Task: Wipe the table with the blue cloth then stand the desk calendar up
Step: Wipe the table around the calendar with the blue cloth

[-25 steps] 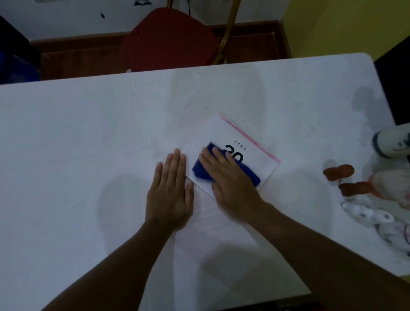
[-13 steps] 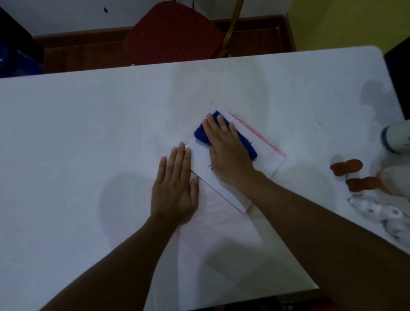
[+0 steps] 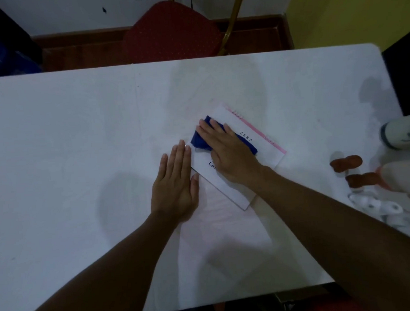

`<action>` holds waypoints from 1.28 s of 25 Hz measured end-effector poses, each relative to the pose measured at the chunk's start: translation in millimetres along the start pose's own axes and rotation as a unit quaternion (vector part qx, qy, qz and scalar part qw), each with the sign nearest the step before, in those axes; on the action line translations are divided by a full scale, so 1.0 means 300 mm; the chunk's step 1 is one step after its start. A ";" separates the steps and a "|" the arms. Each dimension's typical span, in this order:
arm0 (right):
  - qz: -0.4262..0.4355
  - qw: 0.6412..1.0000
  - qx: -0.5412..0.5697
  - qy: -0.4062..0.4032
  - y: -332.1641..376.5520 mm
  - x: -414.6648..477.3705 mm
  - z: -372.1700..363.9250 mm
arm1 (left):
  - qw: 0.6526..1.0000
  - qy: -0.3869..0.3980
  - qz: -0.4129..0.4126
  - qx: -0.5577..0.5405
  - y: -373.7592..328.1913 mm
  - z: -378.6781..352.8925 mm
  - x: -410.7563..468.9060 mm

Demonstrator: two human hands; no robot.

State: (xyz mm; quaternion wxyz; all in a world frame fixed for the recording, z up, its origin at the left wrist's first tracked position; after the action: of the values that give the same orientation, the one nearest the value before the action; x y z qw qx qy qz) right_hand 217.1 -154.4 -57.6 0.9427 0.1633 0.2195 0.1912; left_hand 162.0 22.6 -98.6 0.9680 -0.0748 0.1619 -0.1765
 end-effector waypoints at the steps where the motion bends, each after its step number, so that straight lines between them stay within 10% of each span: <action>1: -0.017 1.000 0.009 -0.001 0.006 0.022 0.005 | 1.000 0.000 0.003 0.001 0.000 -0.001 -0.001; 10: 0.065 0.997 -0.039 0.022 0.027 -0.280 -0.127 | 1.000 0.004 -0.008 -0.015 0.001 0.012 -0.006; 17: -0.055 0.998 -0.022 0.003 -0.059 0.032 0.054 | 1.000 -0.006 -0.009 -0.013 0.003 0.006 -0.007; 28: -0.217 0.961 0.126 -0.116 -0.055 -0.295 -0.054 | 0.999 -0.029 -0.015 -0.013 -0.007 0.026 -0.012; 32: -0.089 0.994 0.047 -0.049 0.143 -0.323 -0.159 | 1.000 -0.012 -0.010 -0.001 -0.006 0.020 -0.012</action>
State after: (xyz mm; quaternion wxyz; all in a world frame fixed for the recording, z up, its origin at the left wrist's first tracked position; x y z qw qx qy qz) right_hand 101.5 -148.2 -47.4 0.9569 0.1965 0.1951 0.0877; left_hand 160.2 23.0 -91.6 0.9681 -0.0792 0.1494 -0.1850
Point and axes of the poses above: each hand's wrist, its own x-axis towards the middle knuckle, its own z-axis out of the back of the hand, y = z × x, the point moved 3 cm from there along x, towards the middle knuckle, and after that the axes turned 15 degrees about y, right-handed, at the moved point
